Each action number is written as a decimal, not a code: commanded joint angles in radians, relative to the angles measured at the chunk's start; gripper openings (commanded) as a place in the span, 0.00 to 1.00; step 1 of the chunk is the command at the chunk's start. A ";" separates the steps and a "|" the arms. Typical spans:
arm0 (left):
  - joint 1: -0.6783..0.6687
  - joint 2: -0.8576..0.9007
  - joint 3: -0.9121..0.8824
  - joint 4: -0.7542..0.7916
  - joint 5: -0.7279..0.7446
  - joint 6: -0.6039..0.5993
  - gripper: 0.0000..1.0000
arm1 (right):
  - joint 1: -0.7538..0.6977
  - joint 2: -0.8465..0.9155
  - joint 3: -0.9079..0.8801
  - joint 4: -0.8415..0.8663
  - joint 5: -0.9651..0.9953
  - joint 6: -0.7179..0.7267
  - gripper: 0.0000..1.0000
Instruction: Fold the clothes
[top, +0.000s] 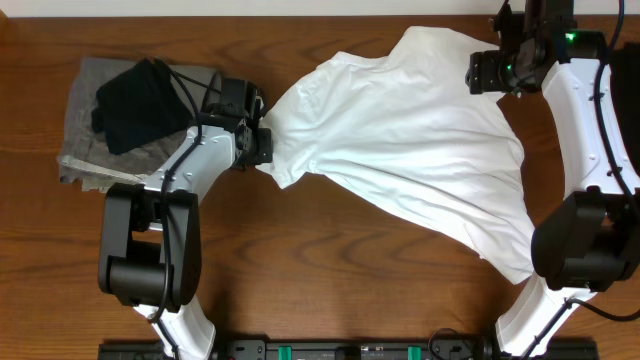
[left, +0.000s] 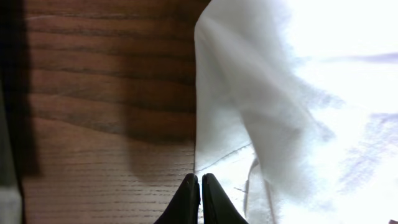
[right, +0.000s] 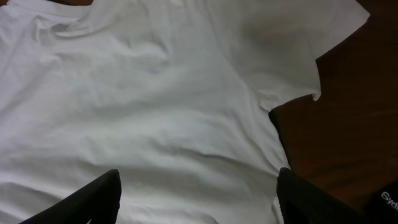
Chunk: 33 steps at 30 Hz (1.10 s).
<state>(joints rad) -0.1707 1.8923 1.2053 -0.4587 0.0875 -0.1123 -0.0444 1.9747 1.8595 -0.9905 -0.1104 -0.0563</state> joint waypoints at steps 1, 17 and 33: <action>0.001 0.004 -0.006 0.005 0.025 -0.024 0.13 | -0.008 0.008 0.002 -0.003 0.009 -0.012 0.78; 0.001 0.064 -0.006 0.030 0.025 -0.024 0.32 | -0.009 0.008 0.002 -0.012 0.009 -0.012 0.79; 0.001 0.141 -0.009 -0.023 -0.069 -0.024 0.06 | -0.009 0.008 0.002 -0.012 0.010 -0.012 0.79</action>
<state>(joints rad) -0.1696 1.9686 1.2160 -0.4461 0.0895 -0.1349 -0.0444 1.9751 1.8595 -1.0019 -0.1104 -0.0566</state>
